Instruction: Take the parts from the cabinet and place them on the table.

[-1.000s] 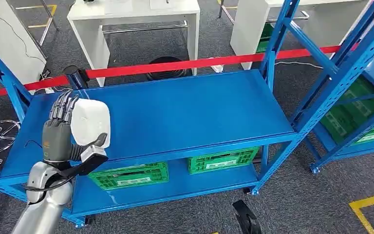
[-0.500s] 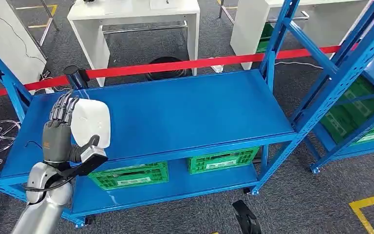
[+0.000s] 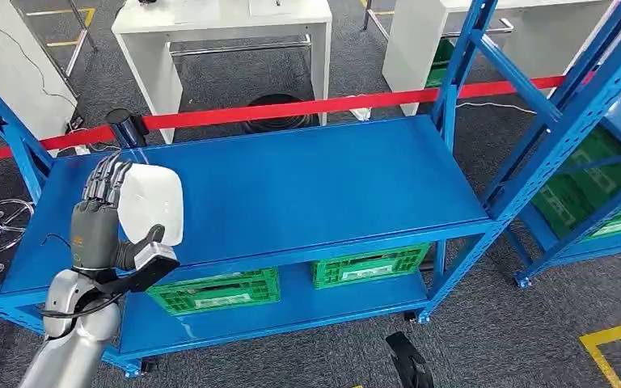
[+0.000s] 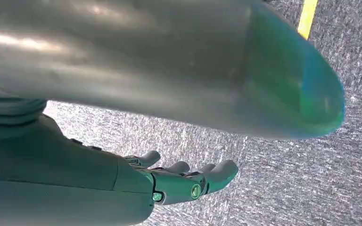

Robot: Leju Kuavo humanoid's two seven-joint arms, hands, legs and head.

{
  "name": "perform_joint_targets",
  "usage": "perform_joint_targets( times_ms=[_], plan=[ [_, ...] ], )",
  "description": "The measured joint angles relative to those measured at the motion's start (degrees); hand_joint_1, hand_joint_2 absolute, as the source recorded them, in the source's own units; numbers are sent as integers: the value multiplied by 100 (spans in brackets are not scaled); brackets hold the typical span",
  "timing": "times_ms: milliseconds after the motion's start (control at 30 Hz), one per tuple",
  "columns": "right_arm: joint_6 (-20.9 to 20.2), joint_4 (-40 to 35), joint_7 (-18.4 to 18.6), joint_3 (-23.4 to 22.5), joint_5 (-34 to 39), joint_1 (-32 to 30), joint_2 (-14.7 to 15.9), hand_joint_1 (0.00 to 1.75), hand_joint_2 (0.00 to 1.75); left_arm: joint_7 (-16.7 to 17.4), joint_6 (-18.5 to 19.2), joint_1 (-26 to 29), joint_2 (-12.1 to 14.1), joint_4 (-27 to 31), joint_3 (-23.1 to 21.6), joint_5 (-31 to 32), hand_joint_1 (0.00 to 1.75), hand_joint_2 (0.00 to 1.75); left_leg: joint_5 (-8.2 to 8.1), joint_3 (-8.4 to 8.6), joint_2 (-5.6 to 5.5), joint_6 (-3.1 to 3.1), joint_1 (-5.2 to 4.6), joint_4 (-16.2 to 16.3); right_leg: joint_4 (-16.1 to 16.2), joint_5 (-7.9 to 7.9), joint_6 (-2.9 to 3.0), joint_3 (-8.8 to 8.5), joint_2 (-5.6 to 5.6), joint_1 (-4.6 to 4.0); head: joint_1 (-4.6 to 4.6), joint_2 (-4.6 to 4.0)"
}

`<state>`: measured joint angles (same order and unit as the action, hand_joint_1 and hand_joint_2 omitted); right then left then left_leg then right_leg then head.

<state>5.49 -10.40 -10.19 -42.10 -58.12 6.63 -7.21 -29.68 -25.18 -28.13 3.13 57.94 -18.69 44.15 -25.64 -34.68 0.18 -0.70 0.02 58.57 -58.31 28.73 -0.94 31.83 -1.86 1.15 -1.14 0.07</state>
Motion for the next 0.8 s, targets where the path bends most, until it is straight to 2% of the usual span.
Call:
perform_joint_targets(
  times_ms=[800],
  plan=[
    [0, 0, 2, 0, 0, 0, 0, 0, 0, 0, 0, -1, 0, -2, 0, -2, 0, 0, 0, 0, 0, 0, 0, 0, 0, 0, 0, 0, 0, 0, 0, 0]
  ],
)
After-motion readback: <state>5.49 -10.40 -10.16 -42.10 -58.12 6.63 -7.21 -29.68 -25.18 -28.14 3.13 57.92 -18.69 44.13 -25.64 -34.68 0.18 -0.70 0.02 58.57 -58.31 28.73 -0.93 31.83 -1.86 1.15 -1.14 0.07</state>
